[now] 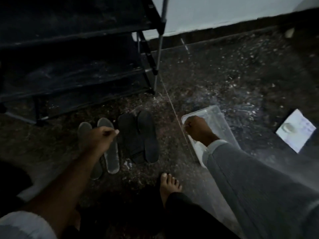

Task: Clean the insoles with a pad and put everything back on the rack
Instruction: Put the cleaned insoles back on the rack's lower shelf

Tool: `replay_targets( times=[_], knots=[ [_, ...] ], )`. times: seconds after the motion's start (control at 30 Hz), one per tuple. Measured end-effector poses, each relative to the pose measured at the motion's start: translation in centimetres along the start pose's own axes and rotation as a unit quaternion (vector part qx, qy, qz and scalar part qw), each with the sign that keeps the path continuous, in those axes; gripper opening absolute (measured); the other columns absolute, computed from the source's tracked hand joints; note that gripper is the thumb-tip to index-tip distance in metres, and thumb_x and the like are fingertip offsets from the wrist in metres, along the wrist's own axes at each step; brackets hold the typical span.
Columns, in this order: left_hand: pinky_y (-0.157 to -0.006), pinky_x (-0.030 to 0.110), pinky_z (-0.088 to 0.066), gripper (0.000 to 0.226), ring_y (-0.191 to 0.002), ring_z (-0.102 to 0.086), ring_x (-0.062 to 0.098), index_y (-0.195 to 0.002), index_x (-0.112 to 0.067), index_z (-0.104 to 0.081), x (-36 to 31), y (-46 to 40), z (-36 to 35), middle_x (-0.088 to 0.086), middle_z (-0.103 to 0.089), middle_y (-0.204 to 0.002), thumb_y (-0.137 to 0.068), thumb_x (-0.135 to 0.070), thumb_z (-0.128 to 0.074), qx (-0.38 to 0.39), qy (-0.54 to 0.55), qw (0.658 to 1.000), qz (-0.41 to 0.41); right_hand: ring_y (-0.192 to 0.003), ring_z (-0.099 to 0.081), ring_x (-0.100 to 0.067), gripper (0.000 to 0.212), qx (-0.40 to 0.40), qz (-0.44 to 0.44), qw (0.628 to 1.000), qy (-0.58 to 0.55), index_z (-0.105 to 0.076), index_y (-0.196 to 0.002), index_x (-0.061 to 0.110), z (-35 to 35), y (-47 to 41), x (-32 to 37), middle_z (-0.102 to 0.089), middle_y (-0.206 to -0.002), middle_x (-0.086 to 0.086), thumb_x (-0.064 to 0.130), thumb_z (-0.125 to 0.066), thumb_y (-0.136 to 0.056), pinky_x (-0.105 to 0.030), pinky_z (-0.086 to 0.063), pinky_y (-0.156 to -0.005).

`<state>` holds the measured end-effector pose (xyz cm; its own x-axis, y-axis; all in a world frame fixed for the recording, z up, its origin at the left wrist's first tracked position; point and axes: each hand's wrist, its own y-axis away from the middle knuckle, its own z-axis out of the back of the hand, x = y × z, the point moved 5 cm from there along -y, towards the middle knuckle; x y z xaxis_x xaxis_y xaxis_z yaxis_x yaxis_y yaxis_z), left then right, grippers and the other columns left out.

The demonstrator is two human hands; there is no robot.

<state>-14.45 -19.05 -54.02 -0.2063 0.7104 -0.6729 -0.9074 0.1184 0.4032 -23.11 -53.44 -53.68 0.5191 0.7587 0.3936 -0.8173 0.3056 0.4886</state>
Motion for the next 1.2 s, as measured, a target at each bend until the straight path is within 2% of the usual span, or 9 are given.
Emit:
replay_targets(
  times=[0.13,0.3,0.4,0.57,0.67,0.77,0.97,1.1,1.2],
  knots=[
    [-0.073,0.032,-0.049,0.028,-0.086,-0.066,0.030,-0.106,-0.003,-0.068,-2.2,0.3,-3.4,0.019,-0.070,-0.090,-0.091,-0.026,-0.066,0.034,0.039,0.998,0.021,-0.095,-0.064,-0.036,0.019,-0.024,-0.070,0.996,0.051,-0.066,-0.093,0.003,2.5,1.4,-8.4,-0.069,-0.101,-0.018,0.020,-0.059,-0.091,-0.034,-0.047,-0.077],
    [-0.058,0.024,-0.043,0.028,-0.074,-0.061,0.024,-0.107,0.001,-0.065,-2.3,0.5,-7.7,0.015,-0.065,-0.083,-0.091,-0.023,-0.065,0.068,0.050,0.995,0.047,-0.101,-0.063,-0.039,0.028,-0.039,-0.103,0.991,0.071,-0.067,-0.101,0.003,2.5,1.1,-13.4,-0.068,-0.107,-0.019,0.028,-0.065,-0.089,-0.036,-0.048,-0.082],
    [-0.065,0.027,-0.047,0.022,-0.079,-0.063,0.025,-0.100,-0.004,-0.067,-1.3,0.5,-8.9,0.012,-0.065,-0.082,-0.090,-0.024,-0.066,0.064,0.049,0.995,0.064,-0.102,-0.063,-0.038,0.028,-0.030,-0.103,0.991,0.079,-0.067,-0.100,0.002,1.0,0.0,-13.9,-0.068,-0.107,-0.019,0.029,-0.063,-0.090,-0.034,-0.046,-0.082],
    [-0.070,0.035,-0.052,0.014,-0.074,-0.063,0.026,-0.088,-0.010,-0.066,1.5,0.1,-10.5,0.006,-0.063,-0.071,-0.089,-0.024,-0.068,0.062,0.037,0.994,0.081,-0.093,-0.064,-0.034,0.018,-0.025,-0.091,0.992,0.083,-0.067,-0.097,0.006,-2.1,-1.9,-13.6,-0.068,-0.102,-0.016,0.021,-0.061,-0.091,-0.028,-0.040,-0.068],
    [-0.066,0.029,-0.047,0.020,-0.075,-0.063,0.026,-0.091,-0.008,-0.069,3.1,0.1,-10.9,0.008,-0.064,-0.074,-0.089,-0.027,-0.067,0.060,0.012,0.995,0.084,-0.095,-0.064,-0.035,0.018,-0.031,-0.072,0.992,0.101,-0.065,-0.100,0.008,-3.3,-2.7,-13.1,-0.067,-0.104,-0.016,0.021,-0.055,-0.093,-0.029,-0.040,-0.070],
    [-0.074,0.034,-0.050,0.020,-0.081,-0.065,0.026,-0.091,-0.011,-0.069,4.0,0.2,-11.2,0.007,-0.067,-0.080,-0.089,-0.031,-0.067,0.073,0.007,0.993,0.094,-0.099,-0.061,-0.034,0.016,-0.037,-0.067,0.988,0.131,-0.065,-0.102,0.012,-3.8,-2.9,-12.5,-0.066,-0.105,-0.013,0.019,-0.054,-0.092,-0.033,-0.044,-0.077],
    [-0.074,0.039,-0.054,0.018,-0.079,-0.068,0.028,-0.072,-0.028,-0.060,4.5,0.7,-10.8,0.001,-0.065,-0.071,-0.087,-0.031,-0.070,0.058,0.014,0.994,0.097,-0.097,-0.060,-0.035,0.017,-0.038,-0.049,0.985,0.161,-0.064,-0.104,0.012,-3.2,-2.2,-11.5,-0.059,-0.106,-0.014,0.015,-0.052,-0.092,-0.037,-0.047,-0.077],
    [-0.076,0.043,-0.055,0.017,-0.082,-0.068,0.031,-0.073,-0.027,-0.061,4.3,1.0,-10.5,0.005,-0.067,-0.077,-0.086,-0.031,-0.070,0.056,0.030,0.993,0.104,-0.092,-0.060,-0.037,0.018,-0.071,-0.032,0.985,0.152,-0.065,-0.101,0.007,-2.0,0.0,-12.2,-0.055,-0.103,-0.016,0.016,-0.060,-0.087,-0.038,-0.049,-0.074],
    [-0.076,0.037,-0.053,0.015,-0.083,-0.067,0.025,-0.081,-0.024,-0.064,3.9,1.0,-10.4,0.001,-0.066,-0.078,-0.087,-0.036,-0.068,0.060,0.014,0.993,0.102,-0.092,-0.058,-0.029,0.016,-0.033,-0.012,0.979,0.200,-0.066,-0.098,0.010,-2.9,1.5,-12.9,-0.056,-0.100,-0.011,0.020,-0.060,-0.087,-0.038,-0.052,-0.074]
  ],
)
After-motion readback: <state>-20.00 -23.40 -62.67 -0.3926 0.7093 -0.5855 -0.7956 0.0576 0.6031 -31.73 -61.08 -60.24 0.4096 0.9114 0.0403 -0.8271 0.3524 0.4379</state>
